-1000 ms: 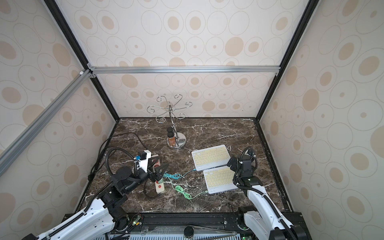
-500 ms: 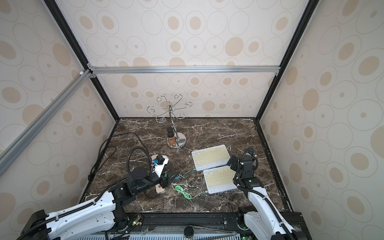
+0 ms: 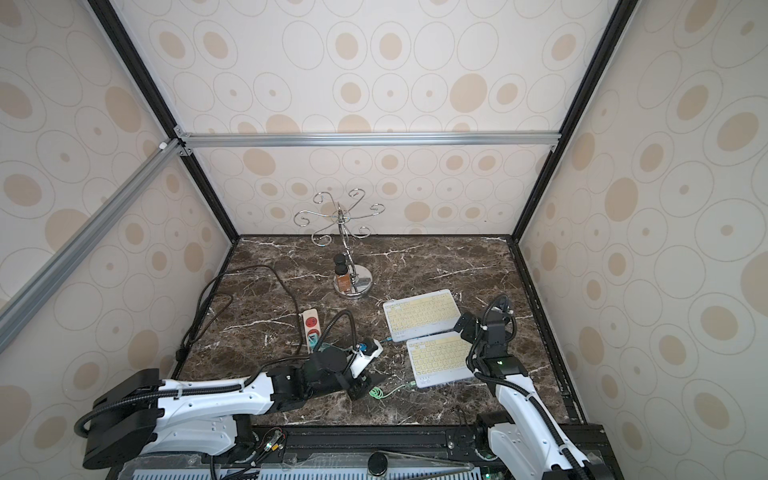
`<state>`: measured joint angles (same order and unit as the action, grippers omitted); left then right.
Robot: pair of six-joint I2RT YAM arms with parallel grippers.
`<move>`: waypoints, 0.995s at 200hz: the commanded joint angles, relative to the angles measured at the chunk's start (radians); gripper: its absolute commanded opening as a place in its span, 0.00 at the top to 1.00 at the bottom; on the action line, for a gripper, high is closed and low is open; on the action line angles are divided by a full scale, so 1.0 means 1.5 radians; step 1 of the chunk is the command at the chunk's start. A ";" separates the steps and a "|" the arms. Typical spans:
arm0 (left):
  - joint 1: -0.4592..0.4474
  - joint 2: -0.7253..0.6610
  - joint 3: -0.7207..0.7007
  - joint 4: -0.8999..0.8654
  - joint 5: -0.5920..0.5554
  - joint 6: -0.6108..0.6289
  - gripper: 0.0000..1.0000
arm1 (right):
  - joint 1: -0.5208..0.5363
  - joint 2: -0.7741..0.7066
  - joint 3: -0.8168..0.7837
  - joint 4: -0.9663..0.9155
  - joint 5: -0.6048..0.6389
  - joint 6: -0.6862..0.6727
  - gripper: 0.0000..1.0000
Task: Unplug the wireless keyboard
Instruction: Pick up the power cord at the center of the board.
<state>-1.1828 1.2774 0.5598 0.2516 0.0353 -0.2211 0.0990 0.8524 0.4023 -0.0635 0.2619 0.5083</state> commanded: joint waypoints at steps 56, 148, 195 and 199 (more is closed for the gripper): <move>-0.072 0.221 0.134 -0.056 -0.033 0.057 0.55 | 0.002 0.002 0.002 -0.005 0.005 0.002 0.00; -0.074 0.314 0.177 -0.055 -0.004 0.040 0.55 | 0.002 0.004 0.003 -0.007 0.005 0.003 0.00; -0.075 0.367 0.212 -0.086 -0.025 0.039 0.57 | 0.002 0.004 0.003 -0.007 0.005 0.003 0.00; -0.074 0.371 0.215 -0.089 -0.028 0.040 0.58 | 0.002 0.004 0.004 -0.007 0.004 0.003 0.00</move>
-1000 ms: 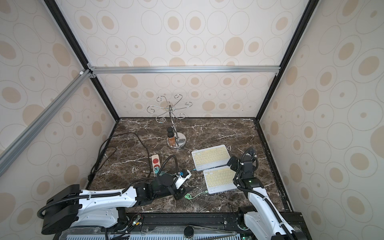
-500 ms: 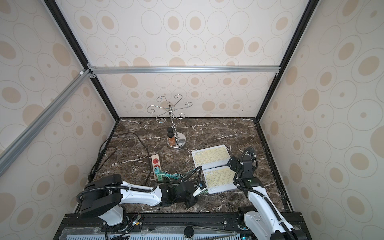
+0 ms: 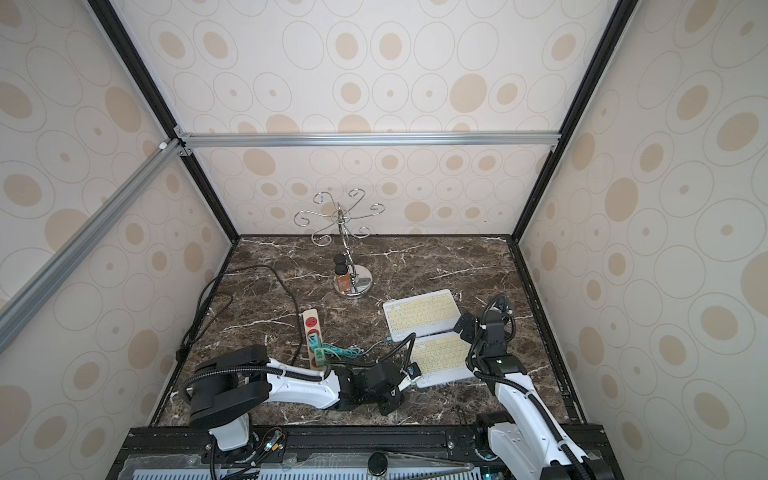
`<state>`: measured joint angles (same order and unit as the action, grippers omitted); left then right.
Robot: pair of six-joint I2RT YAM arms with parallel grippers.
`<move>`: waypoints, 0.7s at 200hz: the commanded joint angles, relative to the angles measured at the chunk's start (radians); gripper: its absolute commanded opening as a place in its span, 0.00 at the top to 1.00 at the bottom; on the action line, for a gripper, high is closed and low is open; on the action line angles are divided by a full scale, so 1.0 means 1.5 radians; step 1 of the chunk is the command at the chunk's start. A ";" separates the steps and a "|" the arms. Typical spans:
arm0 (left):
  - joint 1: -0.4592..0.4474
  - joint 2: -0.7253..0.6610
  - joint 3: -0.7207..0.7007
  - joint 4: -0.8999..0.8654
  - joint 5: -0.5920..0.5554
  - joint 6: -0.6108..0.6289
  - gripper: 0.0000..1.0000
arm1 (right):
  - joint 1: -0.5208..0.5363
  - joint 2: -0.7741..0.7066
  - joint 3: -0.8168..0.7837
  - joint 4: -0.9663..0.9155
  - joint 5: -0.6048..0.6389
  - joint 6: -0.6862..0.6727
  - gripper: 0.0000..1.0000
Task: Unplug the wireless keyboard
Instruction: Pick up the power cord at the center of the board.
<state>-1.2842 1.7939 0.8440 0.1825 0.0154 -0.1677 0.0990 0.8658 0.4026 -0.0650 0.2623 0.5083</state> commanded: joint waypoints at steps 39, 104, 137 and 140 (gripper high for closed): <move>-0.006 0.047 0.038 -0.060 -0.023 0.002 0.62 | 0.002 -0.005 0.002 -0.005 0.004 0.003 0.00; -0.007 0.055 0.051 -0.093 -0.053 0.003 0.72 | 0.002 -0.019 -0.004 -0.004 0.005 0.003 0.00; -0.006 0.047 0.050 -0.117 -0.085 0.000 0.72 | 0.002 -0.023 -0.007 -0.004 0.005 0.003 0.00; -0.006 0.044 0.049 -0.120 -0.089 0.000 0.72 | 0.002 -0.023 -0.007 -0.004 0.005 0.003 0.00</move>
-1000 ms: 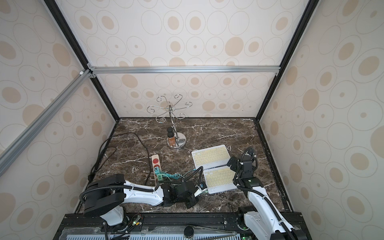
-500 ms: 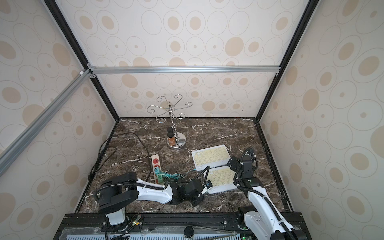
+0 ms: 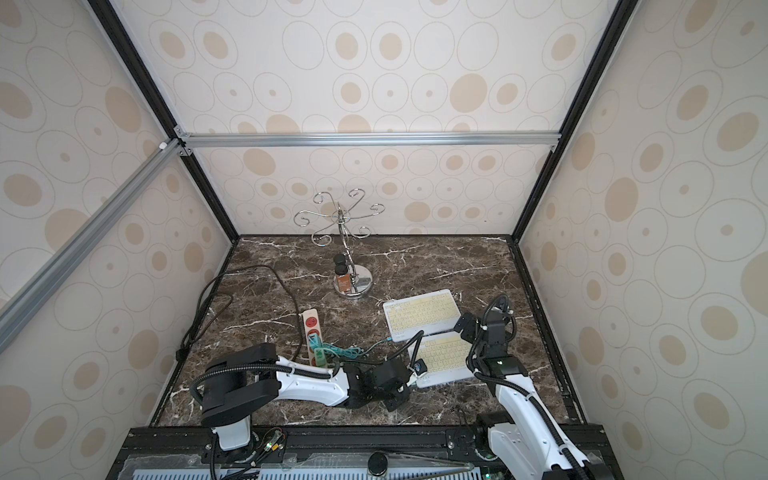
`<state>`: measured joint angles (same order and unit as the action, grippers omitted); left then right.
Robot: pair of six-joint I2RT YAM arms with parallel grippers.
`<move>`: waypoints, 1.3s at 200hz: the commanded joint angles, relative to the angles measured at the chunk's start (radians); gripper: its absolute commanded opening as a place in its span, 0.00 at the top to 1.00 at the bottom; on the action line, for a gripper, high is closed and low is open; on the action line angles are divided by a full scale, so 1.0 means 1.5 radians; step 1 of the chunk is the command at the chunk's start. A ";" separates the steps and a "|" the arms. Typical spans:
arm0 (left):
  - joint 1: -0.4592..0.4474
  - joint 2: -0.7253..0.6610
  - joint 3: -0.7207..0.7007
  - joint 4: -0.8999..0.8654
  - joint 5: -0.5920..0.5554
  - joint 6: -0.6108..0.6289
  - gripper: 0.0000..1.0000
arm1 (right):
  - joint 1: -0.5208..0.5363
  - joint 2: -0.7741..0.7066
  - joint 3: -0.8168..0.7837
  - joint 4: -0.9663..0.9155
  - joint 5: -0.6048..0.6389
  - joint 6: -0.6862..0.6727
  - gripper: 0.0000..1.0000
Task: Unplug the wireless keyboard
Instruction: Pick up the power cord at the center of the board.
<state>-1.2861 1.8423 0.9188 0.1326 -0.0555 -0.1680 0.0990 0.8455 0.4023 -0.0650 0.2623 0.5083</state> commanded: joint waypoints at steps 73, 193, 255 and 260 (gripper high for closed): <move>-0.005 -0.048 -0.001 -0.168 -0.046 -0.039 0.69 | 0.002 -0.011 -0.007 -0.004 0.006 0.004 0.00; -0.001 0.033 0.120 -0.384 0.043 -0.049 0.71 | 0.002 -0.023 -0.011 -0.007 0.006 0.005 0.00; 0.025 0.086 0.149 -0.420 0.051 -0.027 0.83 | 0.002 -0.029 -0.015 -0.006 0.007 0.006 0.00; 0.027 0.084 0.149 -0.424 0.050 -0.027 0.83 | 0.002 -0.029 -0.015 -0.006 0.008 0.006 0.00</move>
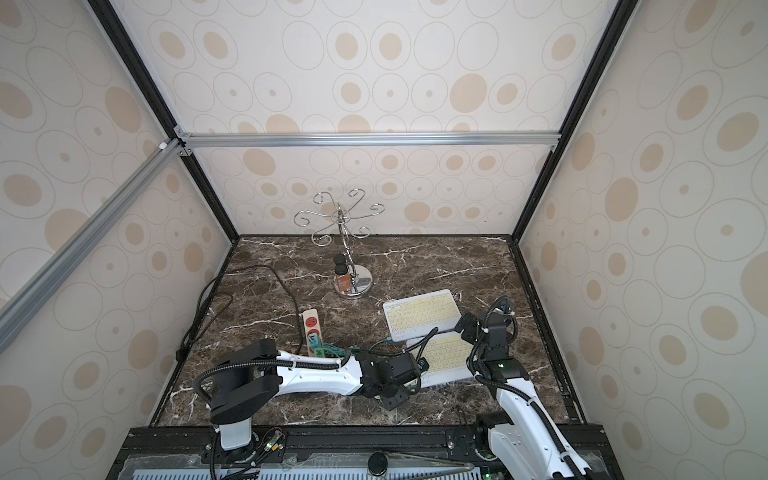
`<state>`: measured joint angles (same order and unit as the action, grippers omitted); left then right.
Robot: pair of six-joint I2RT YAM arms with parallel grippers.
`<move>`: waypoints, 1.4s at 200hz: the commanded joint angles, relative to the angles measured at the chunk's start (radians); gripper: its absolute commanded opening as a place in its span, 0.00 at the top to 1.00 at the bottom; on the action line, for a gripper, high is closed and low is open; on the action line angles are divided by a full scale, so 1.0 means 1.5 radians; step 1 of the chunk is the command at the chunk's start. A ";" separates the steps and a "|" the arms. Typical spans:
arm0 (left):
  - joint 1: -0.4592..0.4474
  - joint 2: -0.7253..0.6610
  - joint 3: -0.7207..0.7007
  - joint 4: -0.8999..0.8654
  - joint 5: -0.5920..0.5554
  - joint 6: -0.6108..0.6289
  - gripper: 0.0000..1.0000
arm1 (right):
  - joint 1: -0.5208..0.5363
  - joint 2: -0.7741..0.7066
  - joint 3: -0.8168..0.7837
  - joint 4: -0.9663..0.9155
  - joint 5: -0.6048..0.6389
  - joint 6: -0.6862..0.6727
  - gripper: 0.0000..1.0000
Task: Unplug the wireless keyboard
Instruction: Pick up the power cord at the center of the board.
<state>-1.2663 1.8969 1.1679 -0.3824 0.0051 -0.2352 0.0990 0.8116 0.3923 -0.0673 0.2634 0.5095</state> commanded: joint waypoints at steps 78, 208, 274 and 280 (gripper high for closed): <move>0.035 0.030 -0.043 -0.064 0.001 0.031 0.94 | 0.002 0.001 -0.004 -0.006 0.010 0.006 0.00; 0.046 -0.117 -0.171 0.161 -0.113 0.047 1.00 | 0.000 -0.059 0.044 -0.197 -0.036 0.099 0.04; 0.044 -0.173 -0.210 0.216 -0.158 0.021 1.00 | 0.001 -0.216 0.038 -0.373 -0.238 0.142 0.00; 0.044 -0.182 -0.215 0.223 -0.157 0.021 1.00 | 0.001 -0.230 0.033 -0.390 -0.247 0.143 0.00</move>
<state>-1.2114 1.6871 0.8604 -0.1116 -0.1886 -0.1890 0.0990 0.5392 0.4427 -0.4889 -0.0013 0.6796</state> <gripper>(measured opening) 0.048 0.997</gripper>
